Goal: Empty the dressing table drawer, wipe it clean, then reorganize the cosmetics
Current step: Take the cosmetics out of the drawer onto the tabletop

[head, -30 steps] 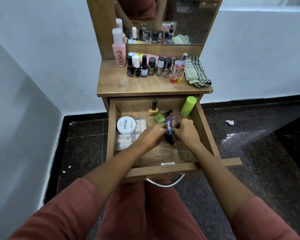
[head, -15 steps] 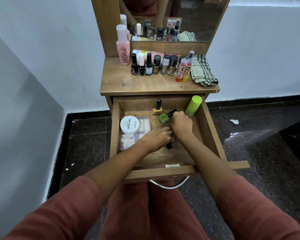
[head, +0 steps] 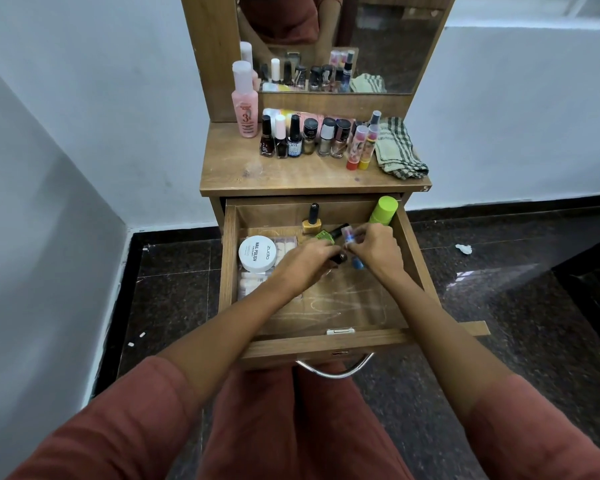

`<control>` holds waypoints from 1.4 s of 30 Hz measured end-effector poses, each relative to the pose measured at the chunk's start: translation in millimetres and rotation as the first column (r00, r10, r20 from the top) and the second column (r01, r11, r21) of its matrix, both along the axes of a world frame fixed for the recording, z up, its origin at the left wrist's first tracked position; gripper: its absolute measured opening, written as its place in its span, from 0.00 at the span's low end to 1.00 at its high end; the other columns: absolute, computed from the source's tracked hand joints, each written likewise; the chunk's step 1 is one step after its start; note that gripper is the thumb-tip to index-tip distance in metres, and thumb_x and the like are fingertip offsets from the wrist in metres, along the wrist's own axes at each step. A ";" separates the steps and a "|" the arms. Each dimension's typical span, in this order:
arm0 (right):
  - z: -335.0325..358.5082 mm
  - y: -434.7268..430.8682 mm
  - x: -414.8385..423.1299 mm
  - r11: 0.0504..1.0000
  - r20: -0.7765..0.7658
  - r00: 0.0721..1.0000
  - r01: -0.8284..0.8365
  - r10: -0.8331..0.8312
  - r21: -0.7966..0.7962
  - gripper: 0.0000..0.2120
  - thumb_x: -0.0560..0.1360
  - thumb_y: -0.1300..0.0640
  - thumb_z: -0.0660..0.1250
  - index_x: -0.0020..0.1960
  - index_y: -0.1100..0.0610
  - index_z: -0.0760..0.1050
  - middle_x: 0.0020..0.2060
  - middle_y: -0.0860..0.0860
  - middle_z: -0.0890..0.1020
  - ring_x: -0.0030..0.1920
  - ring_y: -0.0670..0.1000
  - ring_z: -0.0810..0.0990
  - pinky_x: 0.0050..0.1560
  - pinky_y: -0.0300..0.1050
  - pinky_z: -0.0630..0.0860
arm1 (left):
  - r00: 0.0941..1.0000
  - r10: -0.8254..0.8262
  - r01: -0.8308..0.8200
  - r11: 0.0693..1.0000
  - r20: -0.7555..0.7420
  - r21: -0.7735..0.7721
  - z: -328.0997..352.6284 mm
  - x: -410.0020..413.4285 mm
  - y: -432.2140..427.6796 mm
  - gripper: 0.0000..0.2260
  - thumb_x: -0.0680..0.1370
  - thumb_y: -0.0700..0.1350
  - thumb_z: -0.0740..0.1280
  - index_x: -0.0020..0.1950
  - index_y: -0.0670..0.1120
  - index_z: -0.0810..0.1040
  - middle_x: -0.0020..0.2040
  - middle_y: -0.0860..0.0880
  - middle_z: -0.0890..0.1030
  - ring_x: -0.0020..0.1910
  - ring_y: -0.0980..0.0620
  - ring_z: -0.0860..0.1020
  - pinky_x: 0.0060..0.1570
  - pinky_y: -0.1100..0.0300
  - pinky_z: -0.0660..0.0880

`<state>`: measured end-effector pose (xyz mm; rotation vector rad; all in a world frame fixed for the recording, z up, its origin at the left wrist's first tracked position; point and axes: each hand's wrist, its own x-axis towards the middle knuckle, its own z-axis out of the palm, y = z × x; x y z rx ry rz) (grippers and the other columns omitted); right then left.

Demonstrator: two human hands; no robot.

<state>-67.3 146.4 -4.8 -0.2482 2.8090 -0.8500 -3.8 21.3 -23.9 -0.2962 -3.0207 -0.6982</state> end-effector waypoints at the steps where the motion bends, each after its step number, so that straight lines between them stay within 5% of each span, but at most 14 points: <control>1: 3.7 1.0 0.2 0.999 -0.015 1.000 -0.005 0.005 -0.036 0.15 0.70 0.58 0.72 0.55 0.61 0.78 0.52 0.59 0.82 0.52 0.58 0.81 0.54 0.56 0.77 | 0.998 0.067 -0.066 0.993 -0.007 0.098 4.6 1.2 -0.6 0.13 0.78 0.38 0.62 0.61 0.42 0.76 0.56 0.42 0.78 0.56 0.44 0.76 0.51 0.53 0.72; 3: 11.6 1.9 -4.1 0.994 -0.053 0.999 -0.007 0.001 -0.108 0.15 0.70 0.60 0.72 0.55 0.63 0.77 0.50 0.57 0.82 0.50 0.55 0.81 0.54 0.50 0.78 | 0.983 0.181 -0.171 0.954 -0.018 0.246 12.9 -1.1 -3.8 0.11 0.77 0.37 0.63 0.59 0.39 0.77 0.53 0.40 0.79 0.53 0.43 0.77 0.50 0.56 0.70; 6: 35.6 0.2 -4.8 0.979 -0.119 0.993 -0.024 0.000 -0.201 0.13 0.71 0.62 0.70 0.55 0.64 0.77 0.44 0.52 0.79 0.44 0.47 0.77 0.37 0.22 0.71 | 0.948 0.313 -0.270 0.894 -0.066 0.357 31.4 -5.2 -9.0 0.12 0.76 0.36 0.64 0.59 0.38 0.77 0.52 0.38 0.80 0.51 0.42 0.77 0.48 0.61 0.68; 8: 46.0 -3.1 -7.5 0.958 -0.173 0.985 -0.037 -0.014 -0.286 0.12 0.71 0.64 0.70 0.54 0.66 0.77 0.45 0.56 0.81 0.40 0.45 0.75 0.32 0.19 0.68 | 0.920 0.376 -0.297 0.850 -0.107 0.435 45.3 -10.0 -10.7 0.12 0.76 0.35 0.64 0.59 0.38 0.77 0.52 0.38 0.80 0.52 0.43 0.78 0.48 0.65 0.68; 14: 72.8 -26.3 -20.4 0.906 -0.311 0.947 -0.060 -0.081 -0.420 0.10 0.71 0.63 0.70 0.52 0.64 0.77 0.42 0.51 0.78 0.36 0.42 0.75 0.39 0.27 0.75 | 0.854 0.497 -0.327 0.743 -0.153 0.584 86.0 -36.0 -21.3 0.11 0.77 0.37 0.63 0.58 0.39 0.76 0.51 0.44 0.81 0.47 0.54 0.77 0.46 0.63 0.73; 17: 76.6 -40.4 -29.9 0.902 -0.349 0.928 -0.036 -0.130 -0.431 0.09 0.71 0.62 0.70 0.51 0.62 0.77 0.43 0.53 0.81 0.41 0.46 0.77 0.46 0.42 0.77 | 0.828 0.512 -0.299 0.748 -0.228 0.593 95.9 -52.7 -28.5 0.08 0.77 0.38 0.64 0.55 0.38 0.78 0.50 0.43 0.82 0.48 0.51 0.79 0.48 0.58 0.78; 23: 64.8 -62.6 -40.9 0.869 -0.374 0.889 0.050 -0.263 -0.492 0.07 0.71 0.64 0.69 0.49 0.63 0.77 0.44 0.57 0.82 0.44 0.52 0.81 0.49 0.49 0.79 | 0.805 0.540 -0.357 0.773 -0.248 0.525 98.1 -80.3 -32.5 0.08 0.77 0.38 0.63 0.54 0.38 0.78 0.50 0.42 0.81 0.49 0.48 0.79 0.48 0.59 0.74; 35: 37.2 -66.9 -45.3 0.893 -0.325 0.903 0.121 -0.281 -0.434 0.10 0.72 0.62 0.69 0.52 0.64 0.76 0.49 0.58 0.82 0.49 0.54 0.81 0.47 0.42 0.78 | 0.811 0.554 -0.373 0.737 -0.188 0.563 80.2 -94.6 -33.7 0.09 0.74 0.35 0.67 0.54 0.37 0.77 0.49 0.43 0.80 0.46 0.53 0.76 0.45 0.69 0.72; 39: 34.8 -69.5 -46.0 0.895 -0.322 0.893 0.167 -0.315 -0.413 0.13 0.72 0.60 0.70 0.55 0.63 0.76 0.51 0.58 0.82 0.51 0.55 0.81 0.47 0.43 0.79 | 0.806 0.577 -0.426 0.722 -0.134 0.545 62.9 -98.5 -32.8 0.15 0.71 0.36 0.71 0.57 0.39 0.76 0.54 0.42 0.79 0.52 0.49 0.78 0.54 0.61 0.75; 42: 35.2 -71.5 -45.5 0.899 -0.337 0.878 0.197 -0.339 -0.391 0.13 0.72 0.59 0.69 0.55 0.62 0.77 0.51 0.57 0.82 0.51 0.55 0.81 0.46 0.43 0.78 | 0.797 0.595 -0.433 0.680 -0.100 0.591 55.5 -99.3 -30.7 0.15 0.70 0.34 0.71 0.56 0.39 0.76 0.51 0.43 0.79 0.48 0.51 0.77 0.49 0.63 0.75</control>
